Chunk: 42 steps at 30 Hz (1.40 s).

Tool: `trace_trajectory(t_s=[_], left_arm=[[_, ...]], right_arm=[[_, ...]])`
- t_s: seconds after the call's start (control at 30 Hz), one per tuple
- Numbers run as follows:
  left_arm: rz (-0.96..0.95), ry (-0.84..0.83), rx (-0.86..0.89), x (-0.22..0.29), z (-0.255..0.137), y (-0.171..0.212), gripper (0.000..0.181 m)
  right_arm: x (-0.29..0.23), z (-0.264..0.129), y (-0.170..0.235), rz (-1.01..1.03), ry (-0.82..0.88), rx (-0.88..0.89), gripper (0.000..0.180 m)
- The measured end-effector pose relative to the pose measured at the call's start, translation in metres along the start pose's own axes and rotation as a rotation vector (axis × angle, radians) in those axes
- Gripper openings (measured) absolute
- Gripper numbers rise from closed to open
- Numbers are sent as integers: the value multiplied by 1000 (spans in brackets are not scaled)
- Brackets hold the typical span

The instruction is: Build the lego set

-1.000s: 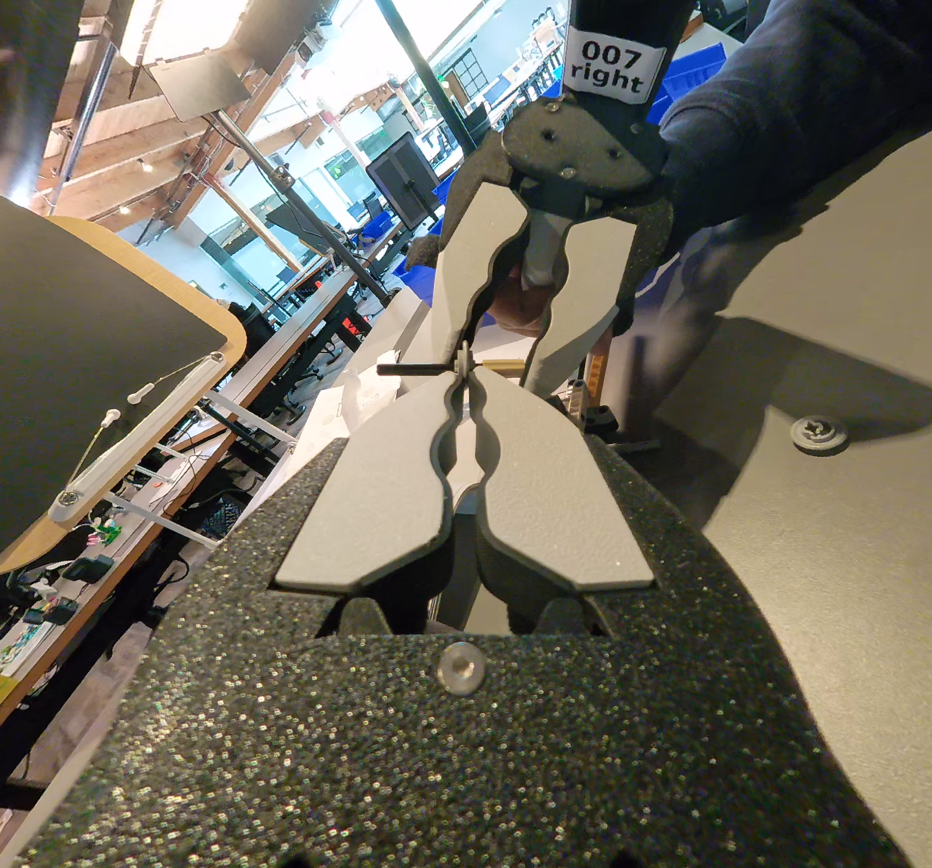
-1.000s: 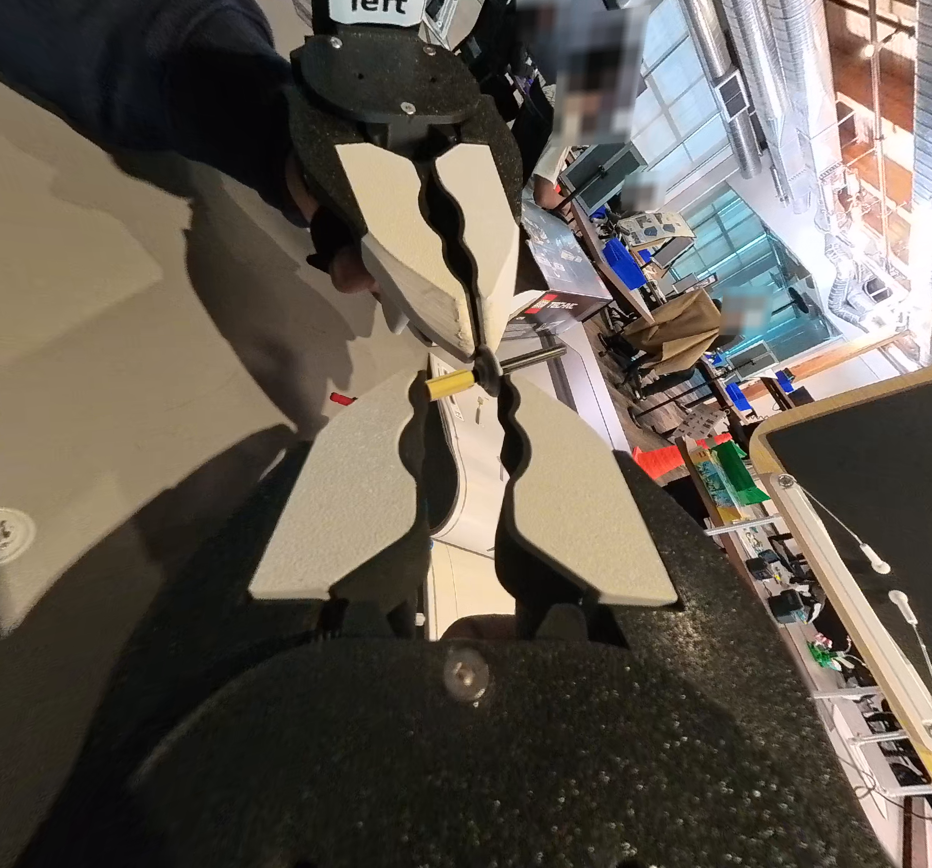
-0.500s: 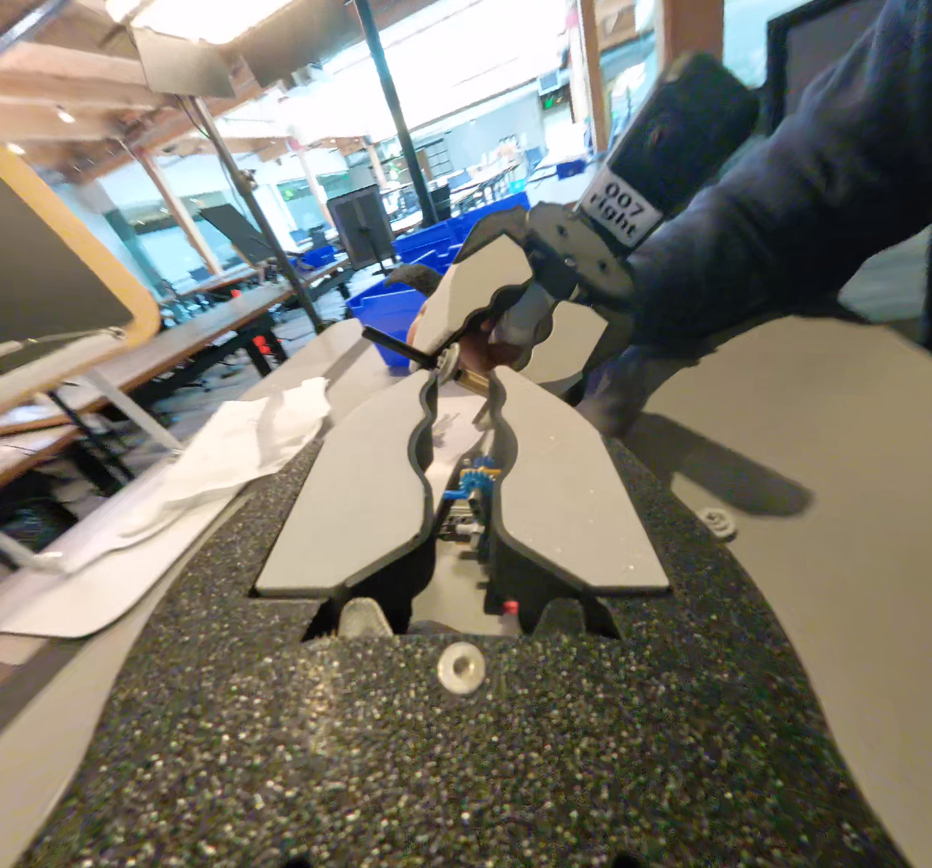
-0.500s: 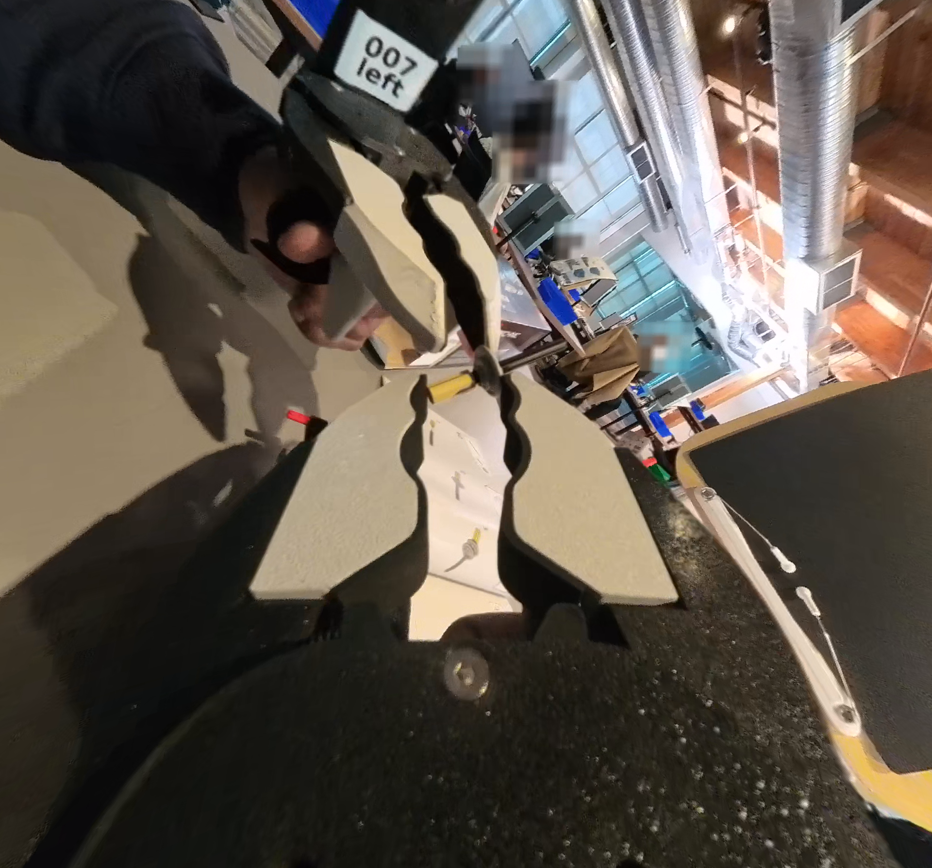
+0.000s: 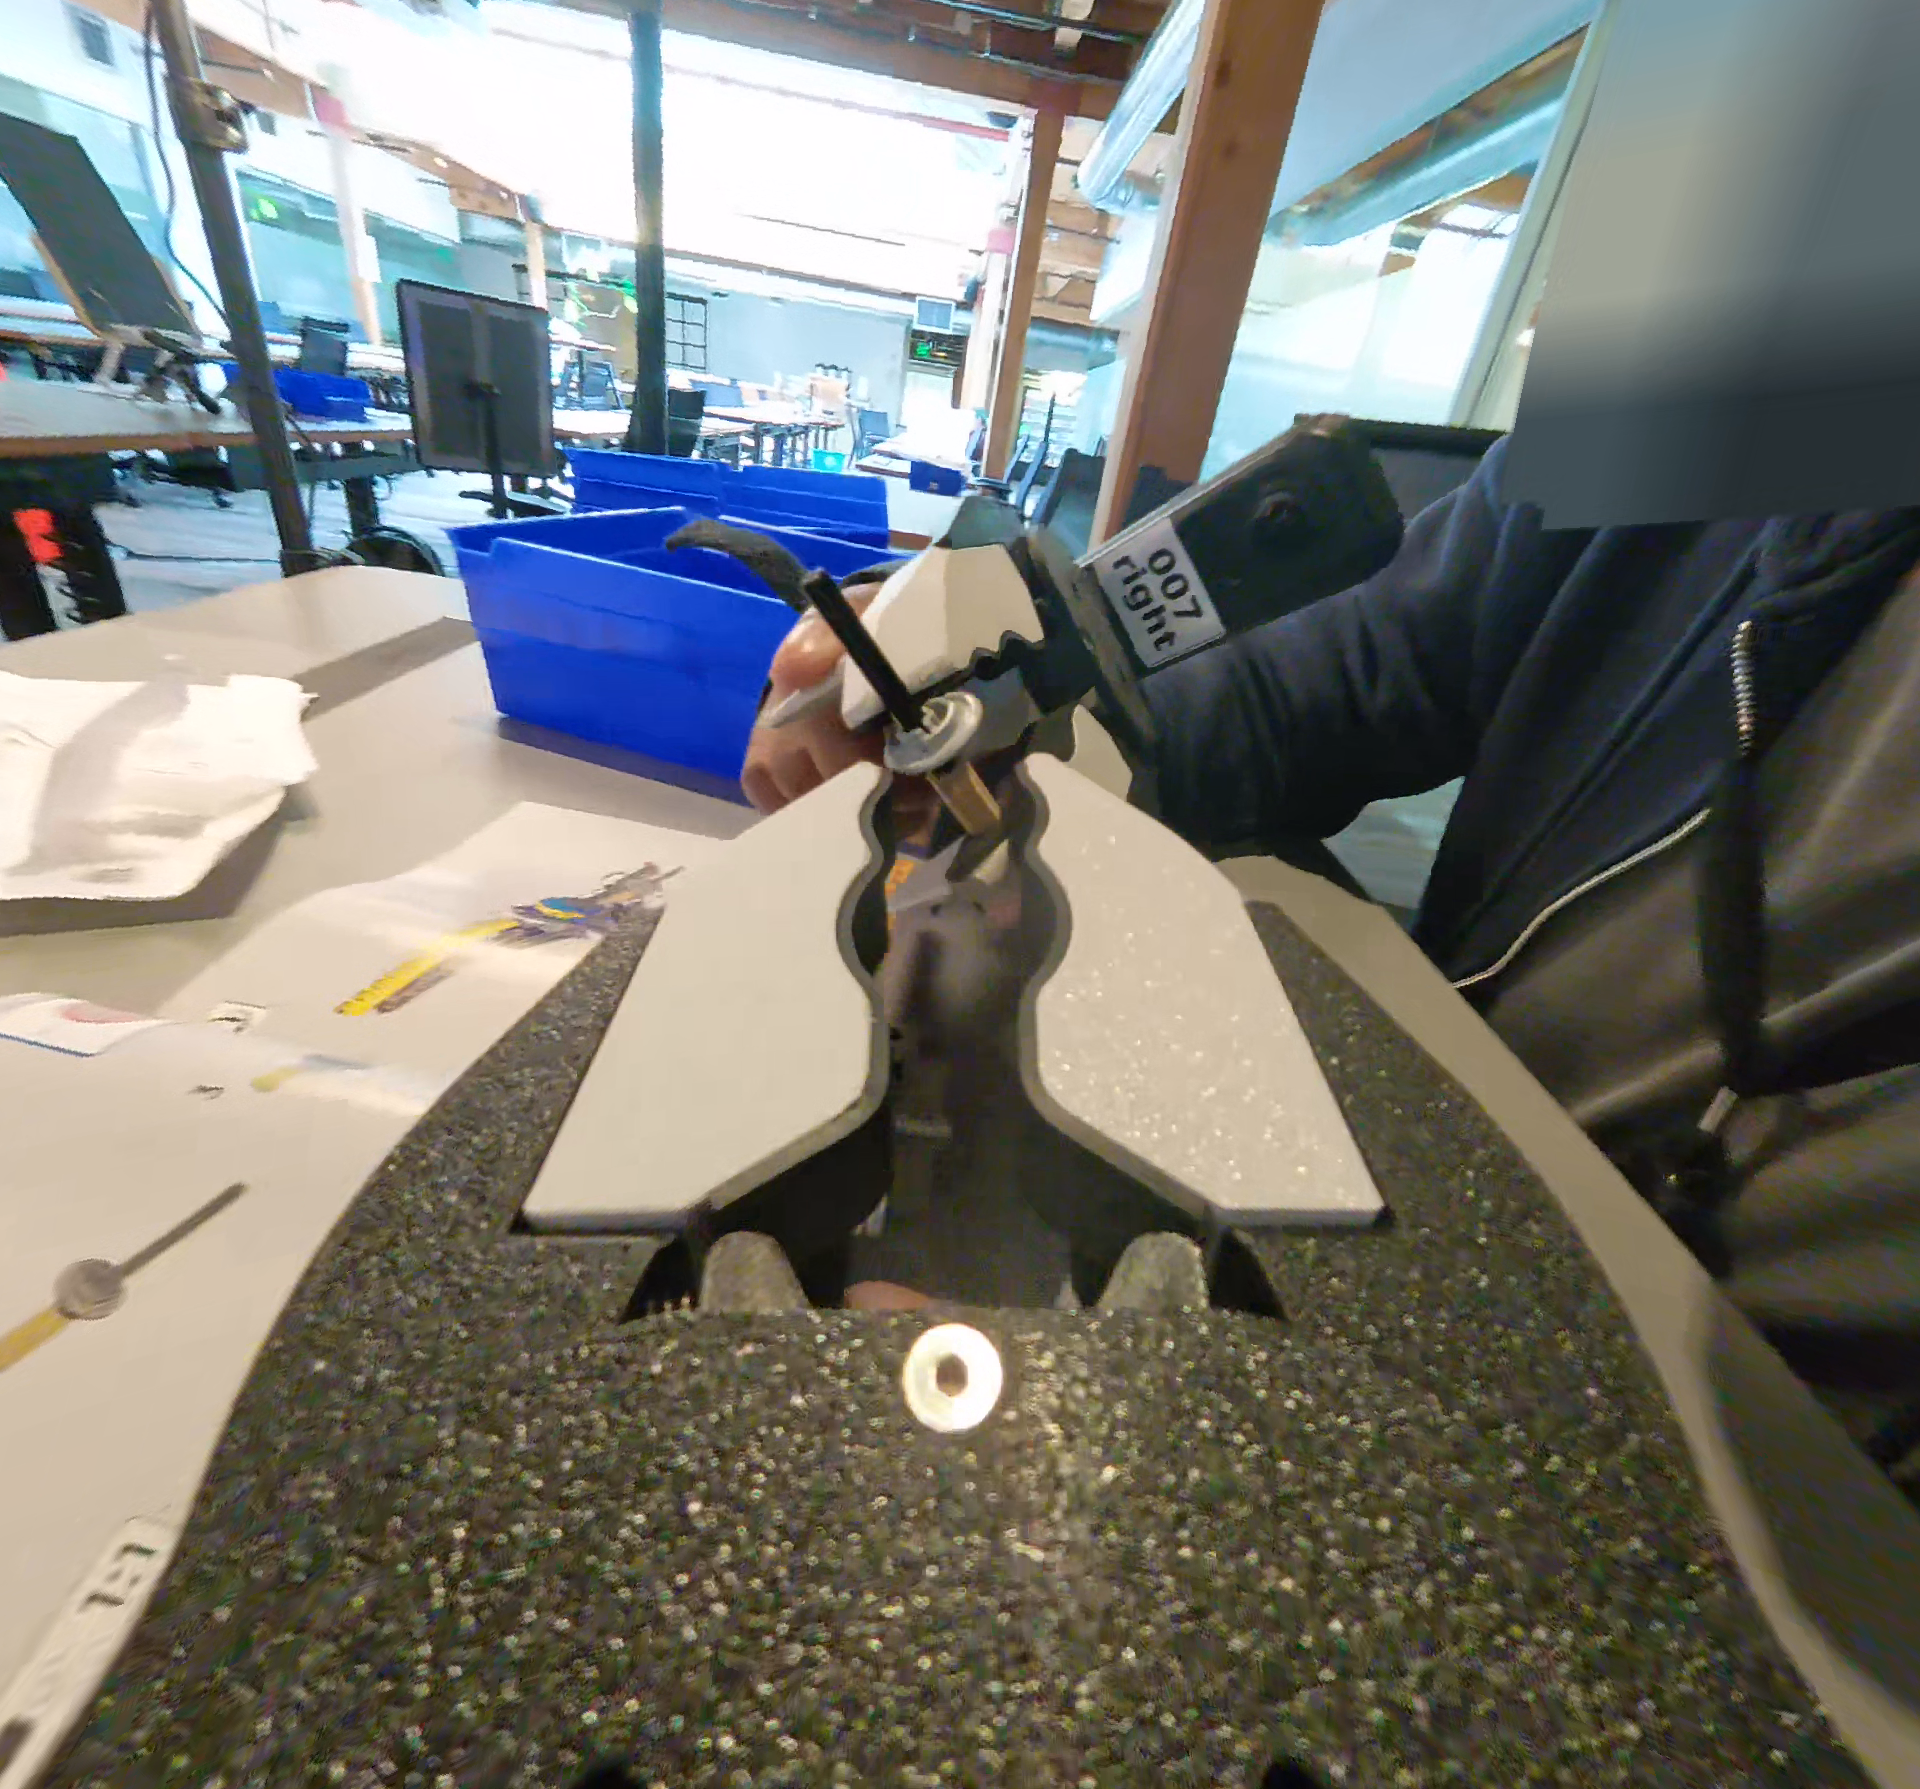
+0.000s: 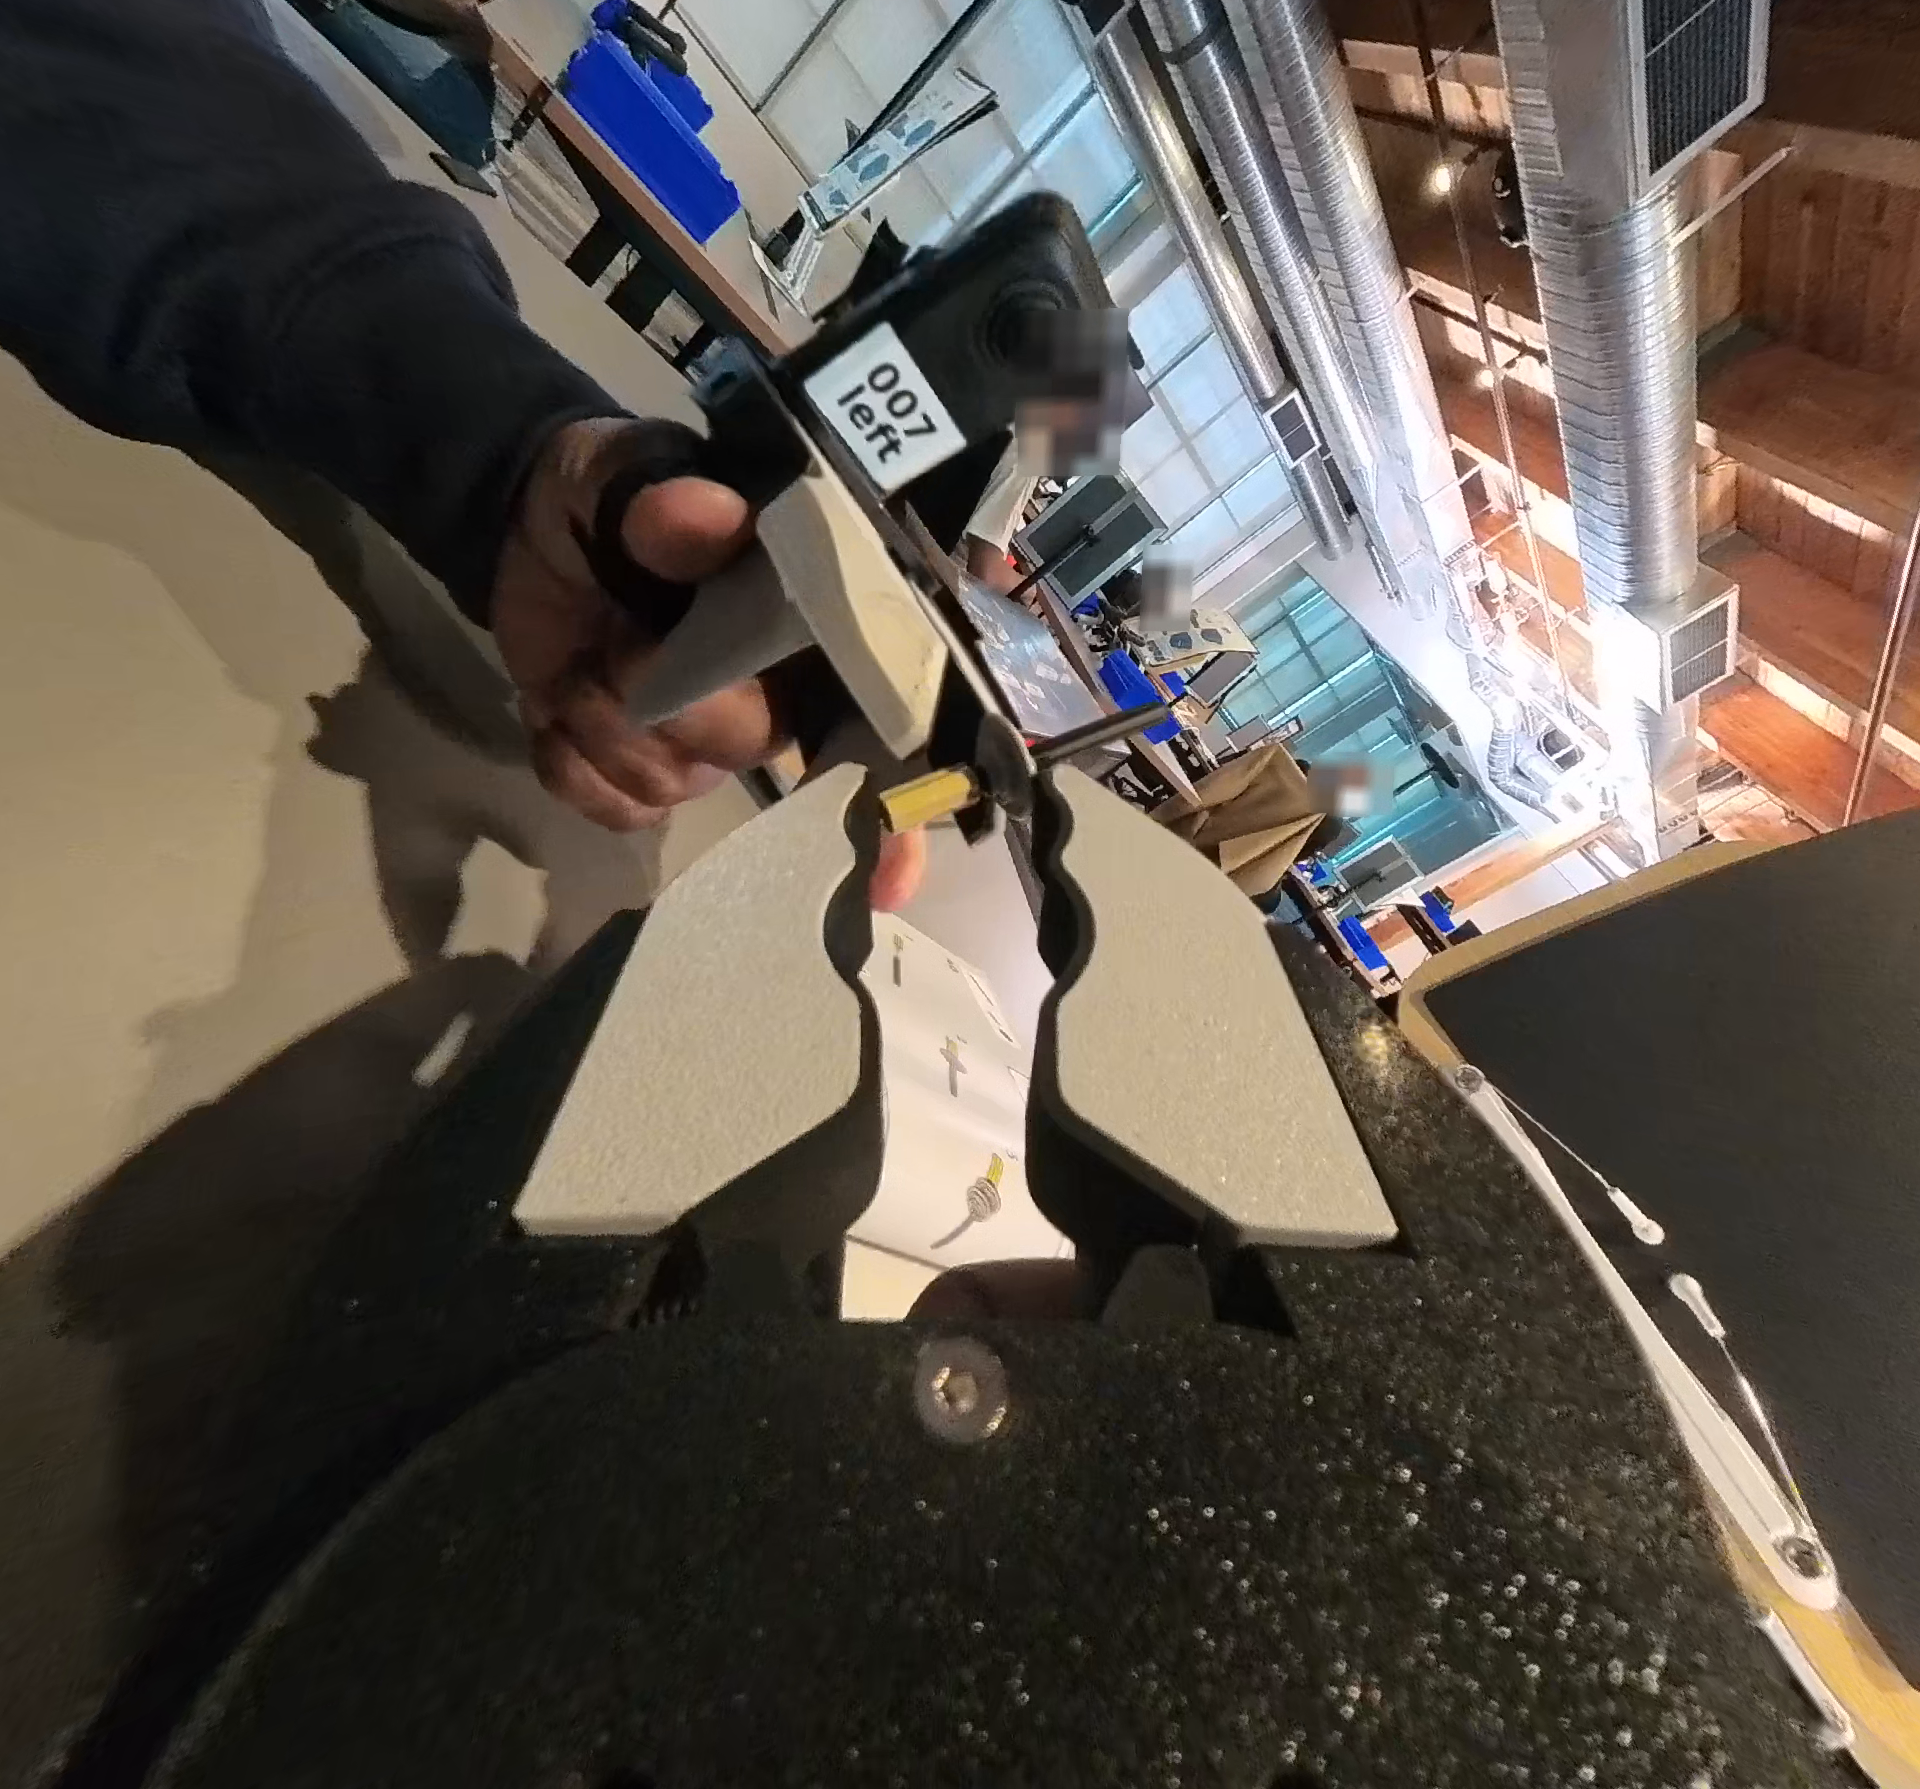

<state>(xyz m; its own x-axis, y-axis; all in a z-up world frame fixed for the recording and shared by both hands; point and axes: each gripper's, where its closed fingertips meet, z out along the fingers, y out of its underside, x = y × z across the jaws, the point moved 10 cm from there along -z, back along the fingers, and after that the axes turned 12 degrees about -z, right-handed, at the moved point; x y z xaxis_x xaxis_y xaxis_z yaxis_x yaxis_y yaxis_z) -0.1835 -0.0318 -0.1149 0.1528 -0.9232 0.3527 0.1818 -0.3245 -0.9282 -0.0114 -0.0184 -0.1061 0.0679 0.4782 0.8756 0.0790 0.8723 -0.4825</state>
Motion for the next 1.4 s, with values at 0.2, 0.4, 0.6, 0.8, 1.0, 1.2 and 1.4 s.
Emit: trace_trajectory(t_s=[0.2,0.4,0.6,0.8,1.0,1.2,1.4], left_arm=[[-88,37,-21,-2,6,4,17],[-35,-11,-10,-2,3,2,16],[-19,-17,-16,-2,1,1,16],[86,-82,51,2,-8,-9,16],[492,-286,17,18,-9,-14,14],[646,-349,-69,21,-1,-5,10],[671,-372,-63,21,0,-2,4]], right_arm=[[-3,1,-3,-13,-9,16,28],[-1,1,-1,-6,-3,-13,28],[0,0,0,5,-19,-16,28],[3,0,2,13,-17,-54,28],[5,2,7,78,-36,-82,28],[6,2,6,86,-37,-80,28],[6,1,5,83,-39,-72,27]])
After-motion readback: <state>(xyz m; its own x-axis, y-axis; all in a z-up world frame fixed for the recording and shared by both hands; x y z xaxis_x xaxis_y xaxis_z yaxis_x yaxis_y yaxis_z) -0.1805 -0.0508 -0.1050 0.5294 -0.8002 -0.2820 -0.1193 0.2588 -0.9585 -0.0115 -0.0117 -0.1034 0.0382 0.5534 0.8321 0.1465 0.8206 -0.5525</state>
